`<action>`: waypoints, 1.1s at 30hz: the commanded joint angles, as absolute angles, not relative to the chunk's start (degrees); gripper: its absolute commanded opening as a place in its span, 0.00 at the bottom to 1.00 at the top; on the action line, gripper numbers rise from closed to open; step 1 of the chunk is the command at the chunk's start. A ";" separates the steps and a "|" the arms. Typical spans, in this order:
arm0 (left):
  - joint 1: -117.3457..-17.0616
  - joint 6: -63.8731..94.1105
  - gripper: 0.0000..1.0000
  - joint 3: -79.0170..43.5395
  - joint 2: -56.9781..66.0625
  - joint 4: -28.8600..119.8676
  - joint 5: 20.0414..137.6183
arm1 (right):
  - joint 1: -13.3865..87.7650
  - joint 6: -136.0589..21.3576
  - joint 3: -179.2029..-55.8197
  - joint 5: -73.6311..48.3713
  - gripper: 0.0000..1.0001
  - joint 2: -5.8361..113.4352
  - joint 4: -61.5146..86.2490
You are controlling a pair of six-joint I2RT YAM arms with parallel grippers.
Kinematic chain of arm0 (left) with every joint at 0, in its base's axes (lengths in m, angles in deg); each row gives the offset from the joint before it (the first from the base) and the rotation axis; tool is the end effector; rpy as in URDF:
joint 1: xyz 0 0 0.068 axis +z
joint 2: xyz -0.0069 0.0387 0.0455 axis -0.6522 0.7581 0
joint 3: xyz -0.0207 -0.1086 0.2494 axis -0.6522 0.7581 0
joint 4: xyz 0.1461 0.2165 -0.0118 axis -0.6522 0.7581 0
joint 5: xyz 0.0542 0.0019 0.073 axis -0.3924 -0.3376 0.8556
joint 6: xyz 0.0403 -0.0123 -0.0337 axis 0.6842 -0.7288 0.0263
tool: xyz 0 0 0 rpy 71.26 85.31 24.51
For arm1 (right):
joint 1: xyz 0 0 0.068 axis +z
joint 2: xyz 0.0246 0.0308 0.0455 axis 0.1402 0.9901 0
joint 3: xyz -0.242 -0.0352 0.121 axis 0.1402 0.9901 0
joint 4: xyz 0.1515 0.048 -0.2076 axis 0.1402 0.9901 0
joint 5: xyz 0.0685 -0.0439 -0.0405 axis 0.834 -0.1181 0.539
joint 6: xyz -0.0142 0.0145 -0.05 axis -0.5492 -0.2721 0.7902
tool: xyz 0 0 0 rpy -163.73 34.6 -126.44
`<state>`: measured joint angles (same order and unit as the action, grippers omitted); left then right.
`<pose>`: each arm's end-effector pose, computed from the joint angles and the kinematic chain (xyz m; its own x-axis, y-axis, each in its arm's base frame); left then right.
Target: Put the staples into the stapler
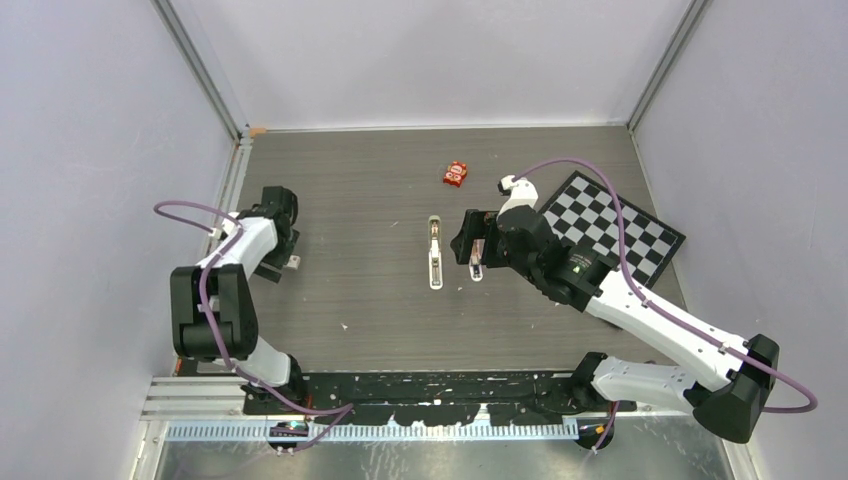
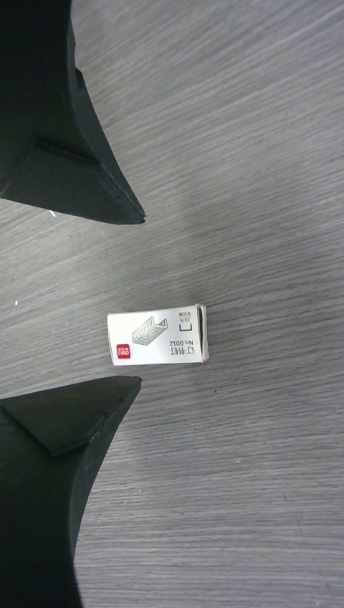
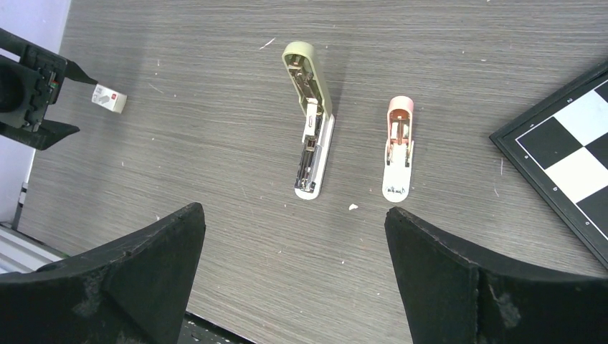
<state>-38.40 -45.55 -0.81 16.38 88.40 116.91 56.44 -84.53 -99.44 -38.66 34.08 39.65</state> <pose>0.2770 0.0289 0.1980 -0.1178 -0.8317 -0.5425 -0.9645 0.2259 -0.1369 0.1635 0.1673 0.3323 -0.5861 0.1392 -0.7982 -0.2453 0.9084 0.3385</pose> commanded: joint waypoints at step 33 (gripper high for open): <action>-36.75 -46.88 0.51 -2.21 25.10 81.81 113.19 | 56.75 -84.12 -99.23 -40.38 1.00 32.87 37.65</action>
<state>-37.20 -46.60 -1.71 24.92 81.98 112.92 56.44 -83.66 -99.28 -39.49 34.19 39.93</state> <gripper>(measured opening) 0.518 0.995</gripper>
